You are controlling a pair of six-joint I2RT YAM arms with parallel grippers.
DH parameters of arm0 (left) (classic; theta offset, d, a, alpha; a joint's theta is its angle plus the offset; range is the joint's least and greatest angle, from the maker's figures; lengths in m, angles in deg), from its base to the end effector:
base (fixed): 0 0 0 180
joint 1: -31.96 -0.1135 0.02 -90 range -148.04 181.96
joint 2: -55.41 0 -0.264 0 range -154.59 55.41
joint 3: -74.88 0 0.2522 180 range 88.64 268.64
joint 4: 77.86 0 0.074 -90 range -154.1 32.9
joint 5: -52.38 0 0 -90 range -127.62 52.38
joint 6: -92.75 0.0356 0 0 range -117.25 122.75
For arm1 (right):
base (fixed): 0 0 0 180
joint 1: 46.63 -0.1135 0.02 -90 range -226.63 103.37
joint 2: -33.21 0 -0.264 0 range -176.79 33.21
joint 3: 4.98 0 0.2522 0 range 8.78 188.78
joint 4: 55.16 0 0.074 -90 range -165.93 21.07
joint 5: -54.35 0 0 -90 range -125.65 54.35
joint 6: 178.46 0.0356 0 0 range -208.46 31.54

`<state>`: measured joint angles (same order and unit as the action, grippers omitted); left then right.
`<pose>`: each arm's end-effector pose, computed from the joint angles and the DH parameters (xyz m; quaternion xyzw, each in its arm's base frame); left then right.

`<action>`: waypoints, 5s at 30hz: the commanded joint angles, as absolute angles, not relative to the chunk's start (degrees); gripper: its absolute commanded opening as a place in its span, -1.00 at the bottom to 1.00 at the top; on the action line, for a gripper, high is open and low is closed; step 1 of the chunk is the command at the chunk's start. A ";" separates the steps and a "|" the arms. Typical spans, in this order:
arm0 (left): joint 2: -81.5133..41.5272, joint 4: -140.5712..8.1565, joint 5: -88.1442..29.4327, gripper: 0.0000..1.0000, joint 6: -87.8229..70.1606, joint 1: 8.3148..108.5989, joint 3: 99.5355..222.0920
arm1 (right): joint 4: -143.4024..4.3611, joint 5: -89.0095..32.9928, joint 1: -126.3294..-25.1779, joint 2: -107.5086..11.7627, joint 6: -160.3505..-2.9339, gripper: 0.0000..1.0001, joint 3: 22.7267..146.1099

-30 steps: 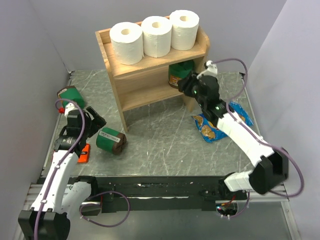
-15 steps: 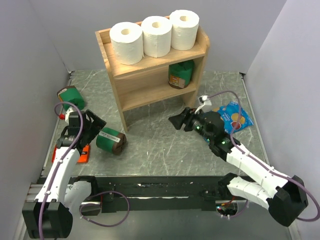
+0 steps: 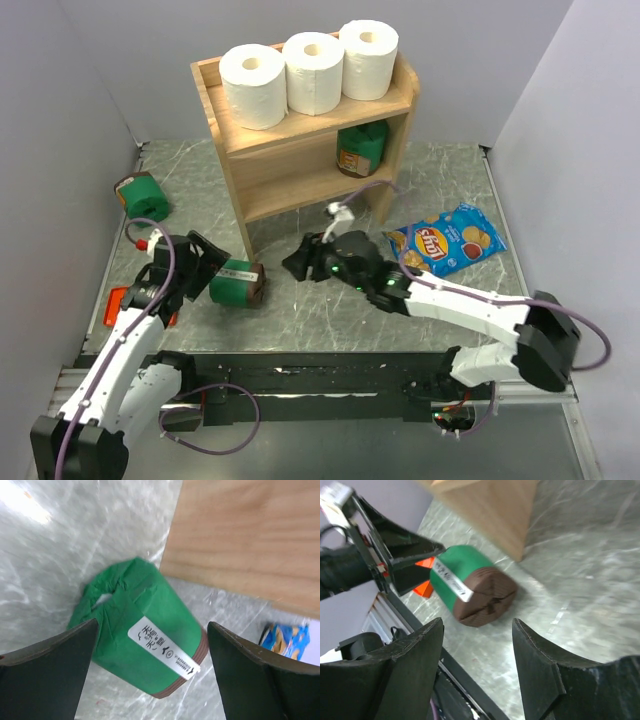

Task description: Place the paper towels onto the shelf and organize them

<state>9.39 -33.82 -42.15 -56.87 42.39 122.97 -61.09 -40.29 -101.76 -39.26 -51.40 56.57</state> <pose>0.1678 -0.0280 0.2394 -0.3945 0.8232 -0.2038 0.3537 0.1698 0.2387 0.2857 -0.1022 0.7963 0.4064 0.4363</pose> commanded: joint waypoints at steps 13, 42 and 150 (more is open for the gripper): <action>12.17 -28.59 -59.94 0.93 -52.10 42.42 131.27 | -61.10 -43.83 -108.77 -59.77 -50.23 0.17 72.06; 8.31 -30.35 -59.07 0.93 -49.37 42.42 131.18 | -62.77 -51.55 -106.83 -62.51 -45.22 0.01 59.70; 20.43 -33.78 -55.99 0.93 -34.43 42.68 132.77 | -86.76 -79.41 -91.28 -56.97 -39.86 -0.29 103.70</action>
